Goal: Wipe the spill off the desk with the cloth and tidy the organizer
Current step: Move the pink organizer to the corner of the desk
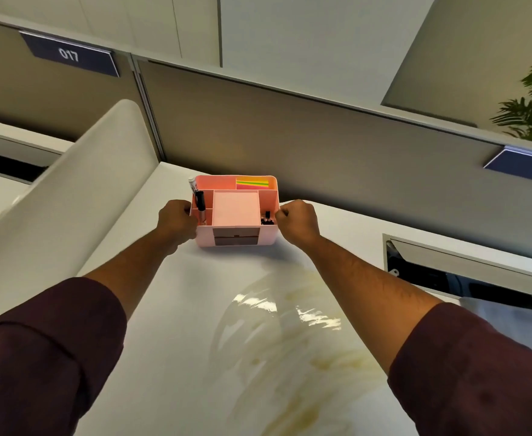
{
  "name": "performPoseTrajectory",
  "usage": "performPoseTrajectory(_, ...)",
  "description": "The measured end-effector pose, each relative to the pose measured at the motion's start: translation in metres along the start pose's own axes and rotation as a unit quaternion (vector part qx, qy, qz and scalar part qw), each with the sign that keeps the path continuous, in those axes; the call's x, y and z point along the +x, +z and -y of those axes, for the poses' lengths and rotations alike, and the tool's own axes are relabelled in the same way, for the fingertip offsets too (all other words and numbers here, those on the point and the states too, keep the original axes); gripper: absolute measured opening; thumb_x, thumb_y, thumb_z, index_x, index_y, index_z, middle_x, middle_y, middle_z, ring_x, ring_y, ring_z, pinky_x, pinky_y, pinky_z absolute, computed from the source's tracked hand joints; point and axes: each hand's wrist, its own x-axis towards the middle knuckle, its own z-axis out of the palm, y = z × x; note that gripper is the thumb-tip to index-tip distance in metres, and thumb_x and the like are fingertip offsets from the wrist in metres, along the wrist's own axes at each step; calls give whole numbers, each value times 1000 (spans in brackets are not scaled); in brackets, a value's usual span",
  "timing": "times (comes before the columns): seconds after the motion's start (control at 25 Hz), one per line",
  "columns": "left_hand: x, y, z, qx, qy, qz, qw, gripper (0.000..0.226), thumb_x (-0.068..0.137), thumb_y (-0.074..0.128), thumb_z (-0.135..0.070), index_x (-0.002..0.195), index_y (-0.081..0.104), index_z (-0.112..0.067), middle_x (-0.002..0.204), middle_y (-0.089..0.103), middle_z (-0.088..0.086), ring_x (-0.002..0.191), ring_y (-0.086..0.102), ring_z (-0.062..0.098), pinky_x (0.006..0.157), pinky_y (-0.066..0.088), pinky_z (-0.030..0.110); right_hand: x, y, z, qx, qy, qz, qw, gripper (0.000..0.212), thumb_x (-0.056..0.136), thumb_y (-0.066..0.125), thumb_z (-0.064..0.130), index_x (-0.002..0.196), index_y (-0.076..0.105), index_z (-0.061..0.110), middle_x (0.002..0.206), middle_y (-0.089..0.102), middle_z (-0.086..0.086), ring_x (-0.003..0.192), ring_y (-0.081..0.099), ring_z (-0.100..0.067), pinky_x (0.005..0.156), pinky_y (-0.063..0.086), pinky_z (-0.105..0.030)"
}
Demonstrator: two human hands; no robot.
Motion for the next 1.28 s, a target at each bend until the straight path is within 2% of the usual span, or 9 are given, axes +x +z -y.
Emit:
performPoseTrajectory(0.4, 4, -5, 10, -21, 2, 0, 1000, 16, 98, 59, -16, 106, 69, -7, 106, 74, 16, 89, 72, 38, 87, 61, 55, 21, 25, -2, 6, -4, -2, 1000, 33, 104, 56, 20, 83, 76, 4, 72, 63, -8, 58, 49, -14, 55, 33, -26)
performPoseTrajectory(0.48, 3, -5, 11, -39, 1, 5, 999, 22, 99, 60, -18, 115, 68, -5, 114, 73, 16, 95, 71, 38, 90, 60, 55, 19, 25, -4, 23, -11, 0, 1000, 32, 105, 57, 26, 92, 79, 6, 87, 75, -12, 67, 59, -17, 61, 39, -26)
performPoseTrajectory(0.52, 2, -6, 12, -54, 2, 8, 998, 28, 100, 60, -22, 122, 66, -5, 123, 71, 15, 102, 69, 37, 93, 59, 55, 16, 25, -9, 42, -17, -4, 999, 32, 106, 57, 31, 104, 80, 8, 101, 79, -11, 80, 66, -21, 67, 44, -25)
performPoseTrajectory(0.6, -10, -3, 21, -79, 17, -13, 997, 44, 101, 59, -32, 138, 57, -9, 140, 63, 10, 120, 62, 35, 103, 53, 55, 3, 20, -21, 102, -7, -34, 994, 39, 106, 55, 41, 128, 75, 14, 127, 75, -7, 110, 70, -25, 91, 54, -31)
performPoseTrajectory(0.68, -33, 7, 39, -90, 27, -67, 993, 52, 104, 49, -41, 146, 50, -11, 148, 55, 10, 133, 55, 33, 112, 46, 50, -16, 11, -43, 168, 24, -78, 982, 45, 106, 52, 45, 135, 70, 15, 133, 73, -6, 119, 69, -25, 107, 54, -40)
performPoseTrajectory(0.76, -60, 25, 65, -75, 53, -102, 991, 48, 107, 42, -37, 144, 51, -8, 148, 53, 14, 136, 50, 32, 114, 39, 38, -37, 1, -74, 198, 39, -114, 973, 42, 107, 52, 41, 132, 70, 13, 128, 75, -7, 115, 71, -26, 106, 55, -45)
performPoseTrajectory(0.84, -86, 45, 87, -45, 93, -97, 990, 40, 107, 43, -29, 138, 56, -7, 141, 55, 16, 131, 52, 31, 109, 36, 32, -65, -13, -111, 205, 54, -145, 966, 35, 106, 56, 35, 128, 72, 13, 119, 77, -7, 108, 74, -24, 102, 57, -44)
performPoseTrajectory(1.08, -116, 73, 91, 91, 183, -32, 978, 34, 102, 53, -22, 130, 61, -4, 137, 58, 18, 129, 52, 36, 113, 37, 46, -141, -59, -201, 149, 131, -196, 960, 28, 102, 60, 23, 127, 71, 19, 109, 76, -1, 100, 71, -20, 86, 52, -30)
performPoseTrajectory(1.28, -141, 120, 37, 132, 270, 11, 954, 31, 99, 59, -18, 127, 63, -6, 133, 61, 17, 127, 53, 37, 111, 38, 48, -197, -114, -258, 73, 181, -218, 956, 35, 101, 64, 22, 134, 67, 13, 127, 71, -6, 118, 66, -24, 101, 55, -42)
